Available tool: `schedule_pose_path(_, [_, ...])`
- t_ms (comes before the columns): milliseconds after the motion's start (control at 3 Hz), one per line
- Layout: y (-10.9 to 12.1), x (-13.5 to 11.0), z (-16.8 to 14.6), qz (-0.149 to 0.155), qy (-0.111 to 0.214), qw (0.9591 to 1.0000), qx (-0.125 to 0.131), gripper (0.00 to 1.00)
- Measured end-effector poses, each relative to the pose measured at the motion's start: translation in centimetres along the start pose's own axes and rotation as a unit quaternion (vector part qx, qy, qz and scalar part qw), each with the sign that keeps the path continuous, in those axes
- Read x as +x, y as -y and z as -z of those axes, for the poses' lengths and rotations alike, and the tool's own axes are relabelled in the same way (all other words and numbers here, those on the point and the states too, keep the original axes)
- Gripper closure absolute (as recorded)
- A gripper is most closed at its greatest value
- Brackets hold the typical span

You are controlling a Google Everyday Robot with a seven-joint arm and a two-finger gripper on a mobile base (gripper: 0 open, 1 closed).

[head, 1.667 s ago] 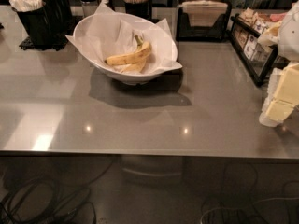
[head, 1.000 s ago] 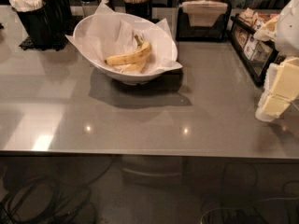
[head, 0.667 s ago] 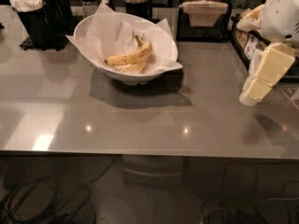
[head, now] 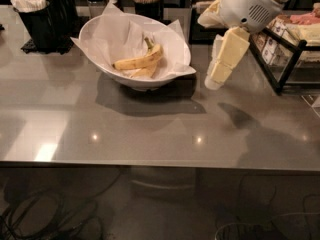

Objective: Pick banana from white bowl

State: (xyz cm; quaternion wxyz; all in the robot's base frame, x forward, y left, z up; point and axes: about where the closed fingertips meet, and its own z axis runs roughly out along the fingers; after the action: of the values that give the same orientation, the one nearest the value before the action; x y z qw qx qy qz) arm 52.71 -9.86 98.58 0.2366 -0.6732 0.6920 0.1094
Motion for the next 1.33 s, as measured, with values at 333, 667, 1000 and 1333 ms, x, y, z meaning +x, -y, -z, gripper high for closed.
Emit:
schedule_pose_path(333, [0.1,-0.3,-0.1,0.0,0.003,1.0,0.004,0.0])
schedule_pose_path(667, [1.9,0.5,0.0,-0.008,0.012,0.9997,0.018,0.0])
schedule_pose_path(1000, [5.0,0.0,-1.2,0.008,0.011,0.9999,0.011,0.0])
schedule_pose_path(1333, [5.7,-0.8,-0.8,0.013,0.018,0.9995,0.021,0.06])
